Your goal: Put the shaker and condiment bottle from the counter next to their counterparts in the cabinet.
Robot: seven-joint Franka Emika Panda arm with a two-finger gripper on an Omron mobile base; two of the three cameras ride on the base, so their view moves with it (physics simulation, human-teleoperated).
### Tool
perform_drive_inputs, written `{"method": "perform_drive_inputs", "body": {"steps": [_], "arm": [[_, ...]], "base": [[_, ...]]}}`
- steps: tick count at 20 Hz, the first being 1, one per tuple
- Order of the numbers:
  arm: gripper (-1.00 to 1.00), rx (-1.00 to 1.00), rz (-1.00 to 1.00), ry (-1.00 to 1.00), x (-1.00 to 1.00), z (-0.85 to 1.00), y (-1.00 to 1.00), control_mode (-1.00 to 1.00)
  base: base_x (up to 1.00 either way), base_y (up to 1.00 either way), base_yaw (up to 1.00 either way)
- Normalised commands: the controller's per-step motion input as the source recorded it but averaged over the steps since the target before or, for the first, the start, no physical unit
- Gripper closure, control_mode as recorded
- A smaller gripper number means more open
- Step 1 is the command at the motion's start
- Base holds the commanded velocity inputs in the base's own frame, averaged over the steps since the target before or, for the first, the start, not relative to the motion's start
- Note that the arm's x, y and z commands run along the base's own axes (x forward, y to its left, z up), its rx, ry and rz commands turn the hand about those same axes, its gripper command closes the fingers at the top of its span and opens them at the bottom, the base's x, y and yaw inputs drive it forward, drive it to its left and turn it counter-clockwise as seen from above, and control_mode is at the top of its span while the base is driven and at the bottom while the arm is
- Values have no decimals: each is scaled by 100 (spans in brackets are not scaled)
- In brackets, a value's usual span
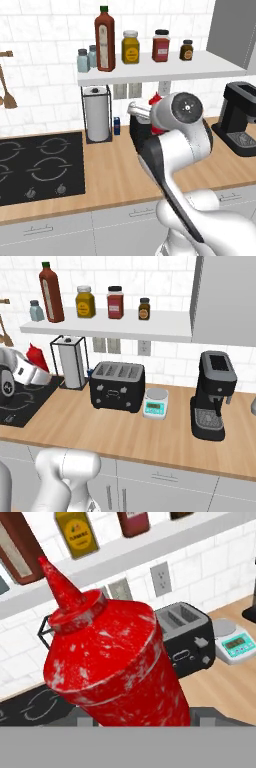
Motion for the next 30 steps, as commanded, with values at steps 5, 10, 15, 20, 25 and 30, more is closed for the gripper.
{"method": "perform_drive_inputs", "body": {"steps": [5, 10, 15, 20, 25, 30], "arm": [[100, 0, 16, 0, 7, 56, -34, -100], [100, 0, 17, 0, 0, 58, -26, -100], [100, 0, 21, 2, 6, 54, -11, -100], [100, 0, 22, 11, 32, 33, -1, -100], [100, 0, 16, 13, 37, 23, 0, -100], [100, 0, 5, 0, 8, 3, 1, -100]], "base": [[0, 0, 0], [0, 0, 0], [0, 0, 0], [0, 0, 0], [0, 0, 0], [0, 0, 0]]}}
